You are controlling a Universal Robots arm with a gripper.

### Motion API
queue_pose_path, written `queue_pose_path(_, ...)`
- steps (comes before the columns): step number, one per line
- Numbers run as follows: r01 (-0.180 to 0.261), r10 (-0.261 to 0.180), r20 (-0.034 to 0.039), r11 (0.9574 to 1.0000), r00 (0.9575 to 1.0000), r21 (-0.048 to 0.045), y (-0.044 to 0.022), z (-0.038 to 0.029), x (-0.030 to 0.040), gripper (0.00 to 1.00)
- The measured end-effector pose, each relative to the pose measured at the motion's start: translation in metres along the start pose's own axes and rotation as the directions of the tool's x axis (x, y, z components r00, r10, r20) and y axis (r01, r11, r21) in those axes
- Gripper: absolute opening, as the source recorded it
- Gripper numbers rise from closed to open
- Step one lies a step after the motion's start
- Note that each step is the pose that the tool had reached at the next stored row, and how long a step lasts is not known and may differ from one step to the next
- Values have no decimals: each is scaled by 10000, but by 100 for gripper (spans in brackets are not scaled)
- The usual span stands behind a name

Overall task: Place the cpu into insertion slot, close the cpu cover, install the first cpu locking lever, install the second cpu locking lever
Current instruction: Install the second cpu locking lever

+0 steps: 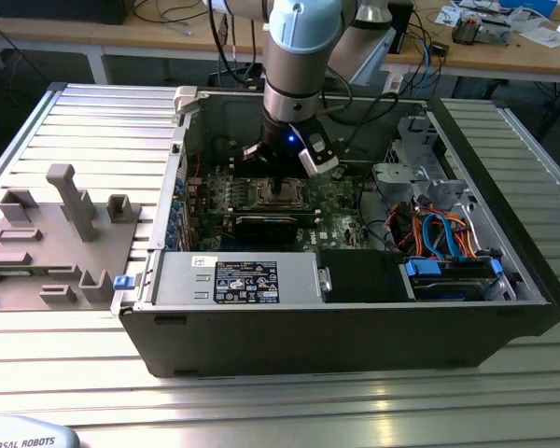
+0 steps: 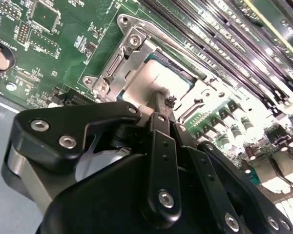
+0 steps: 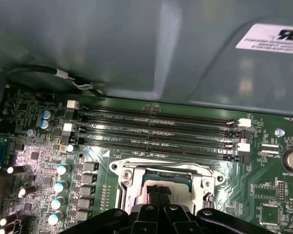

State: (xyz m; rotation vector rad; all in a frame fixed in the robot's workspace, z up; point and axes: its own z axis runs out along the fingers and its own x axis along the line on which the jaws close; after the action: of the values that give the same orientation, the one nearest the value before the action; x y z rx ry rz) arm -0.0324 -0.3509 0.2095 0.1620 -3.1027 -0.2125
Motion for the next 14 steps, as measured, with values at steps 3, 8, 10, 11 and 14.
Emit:
queue_pose_path(3, -7, 7, -41, 10000, 10000, 2, -4, -22, -68, 11)
queue_pose_path(8, -12, 13, -76, 10000, 10000, 57, -4, -64, -114, 11)
queue_pose_path(10, -21, 23, -93, 9997, 10000, 241, 0, -90, -119, 11)
queue_pose_path(11, -23, 27, -106, 9994, 9999, 357, 1, -97, -121, 11)
queue_pose_path(14, -42, 61, -174, 9944, 9998, 1056, 11, -110, -130, 11)
